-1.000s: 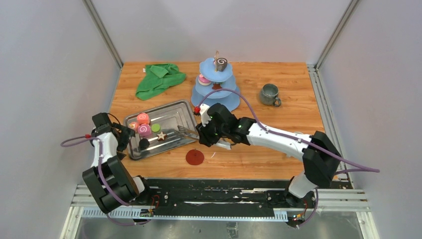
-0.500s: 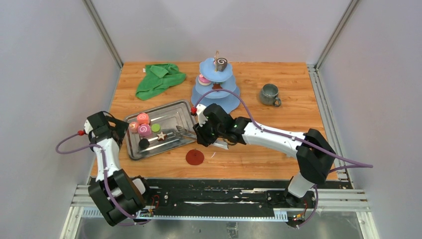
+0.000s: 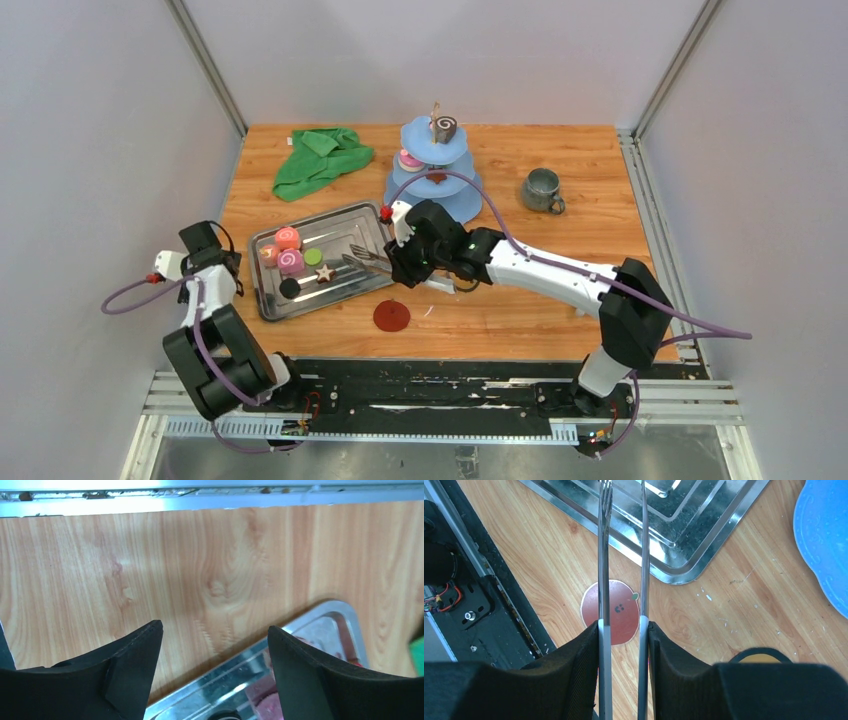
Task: Serve the afternoon tea
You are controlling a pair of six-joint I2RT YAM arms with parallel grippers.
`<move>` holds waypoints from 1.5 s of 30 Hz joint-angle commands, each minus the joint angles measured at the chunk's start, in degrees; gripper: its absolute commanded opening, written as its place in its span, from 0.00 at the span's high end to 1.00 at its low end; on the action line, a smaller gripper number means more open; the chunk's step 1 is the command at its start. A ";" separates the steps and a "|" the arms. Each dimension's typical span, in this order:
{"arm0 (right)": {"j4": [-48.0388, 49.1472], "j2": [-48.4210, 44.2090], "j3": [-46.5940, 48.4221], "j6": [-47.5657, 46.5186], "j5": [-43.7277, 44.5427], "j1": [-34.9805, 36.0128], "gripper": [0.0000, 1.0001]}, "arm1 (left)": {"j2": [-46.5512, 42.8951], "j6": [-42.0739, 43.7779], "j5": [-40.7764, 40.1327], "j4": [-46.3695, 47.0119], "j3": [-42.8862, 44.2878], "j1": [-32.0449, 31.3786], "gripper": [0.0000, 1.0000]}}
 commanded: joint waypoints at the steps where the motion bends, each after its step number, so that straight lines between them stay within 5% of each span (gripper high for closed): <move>1: -1.46 1.13 2.04 1.04 1.65 0.94 0.64 | 5.69 -2.28 -3.90 0.81 1.60 0.45 0.20; 16: -1.93 3.27 3.54 1.51 2.41 0.97 0.65 | 17.08 -2.45 2.50 1.90 3.46 -3.27 0.22; 31: -2.48 1.99 3.09 0.03 6.62 0.88 0.64 | 21.90 -2.60 5.02 2.12 7.07 -10.01 0.22; 45: -0.49 6.61 5.41 0.25 1.73 1.09 0.63 | 23.65 -4.02 6.22 2.74 8.11 -12.38 0.22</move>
